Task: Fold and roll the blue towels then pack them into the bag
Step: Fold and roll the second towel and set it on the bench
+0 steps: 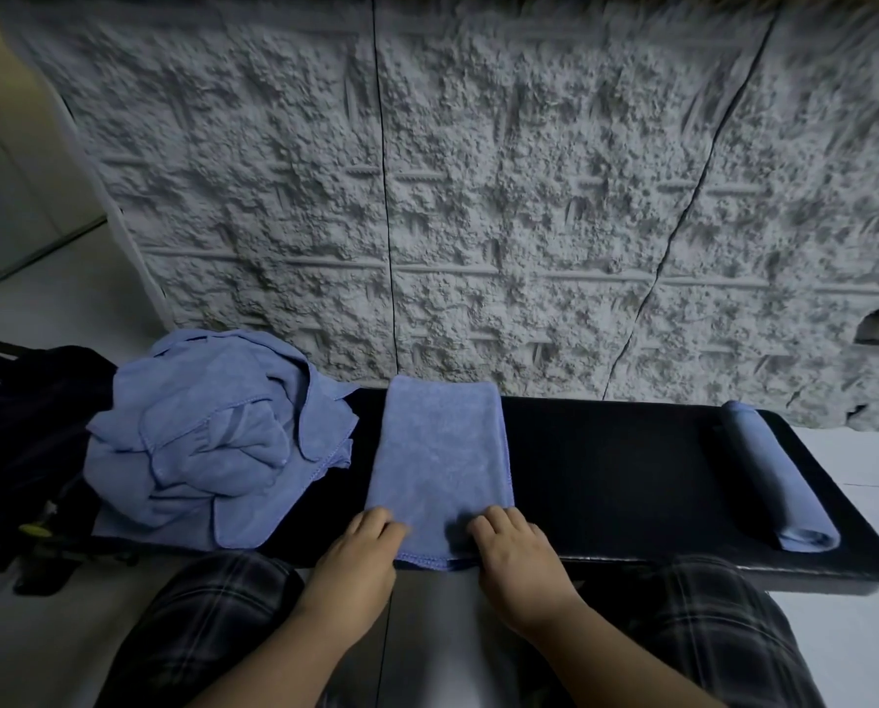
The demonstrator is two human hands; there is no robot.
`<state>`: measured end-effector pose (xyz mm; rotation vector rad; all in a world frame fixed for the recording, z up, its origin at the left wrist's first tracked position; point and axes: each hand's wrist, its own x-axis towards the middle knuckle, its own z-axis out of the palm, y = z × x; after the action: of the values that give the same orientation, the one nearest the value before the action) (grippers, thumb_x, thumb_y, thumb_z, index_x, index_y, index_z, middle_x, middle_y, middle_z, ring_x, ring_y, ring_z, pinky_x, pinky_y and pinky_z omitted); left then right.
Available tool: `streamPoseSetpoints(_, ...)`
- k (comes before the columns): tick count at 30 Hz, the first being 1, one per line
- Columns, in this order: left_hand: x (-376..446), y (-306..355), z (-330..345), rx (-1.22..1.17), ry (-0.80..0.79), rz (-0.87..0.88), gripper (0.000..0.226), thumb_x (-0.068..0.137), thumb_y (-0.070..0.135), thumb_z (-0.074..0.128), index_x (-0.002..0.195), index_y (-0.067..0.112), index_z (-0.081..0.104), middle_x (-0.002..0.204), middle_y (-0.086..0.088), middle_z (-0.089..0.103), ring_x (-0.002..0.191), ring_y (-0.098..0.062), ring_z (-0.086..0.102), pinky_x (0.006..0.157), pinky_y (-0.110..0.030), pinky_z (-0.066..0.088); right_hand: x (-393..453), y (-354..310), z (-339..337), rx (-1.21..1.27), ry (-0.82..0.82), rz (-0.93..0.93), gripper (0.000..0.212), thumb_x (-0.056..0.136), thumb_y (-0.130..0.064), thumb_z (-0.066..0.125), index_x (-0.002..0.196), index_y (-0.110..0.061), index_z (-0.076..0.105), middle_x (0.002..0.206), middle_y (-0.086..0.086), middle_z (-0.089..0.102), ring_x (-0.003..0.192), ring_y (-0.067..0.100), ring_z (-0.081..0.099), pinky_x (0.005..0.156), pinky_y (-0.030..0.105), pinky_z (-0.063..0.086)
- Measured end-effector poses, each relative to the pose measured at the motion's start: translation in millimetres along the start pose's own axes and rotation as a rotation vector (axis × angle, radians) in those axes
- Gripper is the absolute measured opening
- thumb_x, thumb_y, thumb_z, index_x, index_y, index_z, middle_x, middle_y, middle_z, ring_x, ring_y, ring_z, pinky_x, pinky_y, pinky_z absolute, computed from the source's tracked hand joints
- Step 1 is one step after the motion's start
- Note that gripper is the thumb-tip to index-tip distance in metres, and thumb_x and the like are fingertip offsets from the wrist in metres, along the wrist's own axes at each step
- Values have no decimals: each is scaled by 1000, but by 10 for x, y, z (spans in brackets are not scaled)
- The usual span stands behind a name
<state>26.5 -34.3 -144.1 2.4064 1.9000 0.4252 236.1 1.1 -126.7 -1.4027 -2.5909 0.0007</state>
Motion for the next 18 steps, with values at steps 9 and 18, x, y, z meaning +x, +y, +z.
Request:
streamPoseSetpoints(9,-30,41,-48,155,14,-69,62,26,0,83,77,21,56,75,2,50,69,-20,55,48,-30,48,-17,-29,-1,-14,-63,94,70,29,-19,81,79,-22,32,71,-2,54,59,18,53,43,27,43)
streamPoseSetpoints(18,28,95,-92,202,-12,-126,67,21,-5,80,77,17,52,69,-5,49,62,-26,52,45,-33,42,33,-34,-49,-19,-71,119,54,45,-23,82,83,-19,44,80,-1,55,68,20,55,51,30,45)
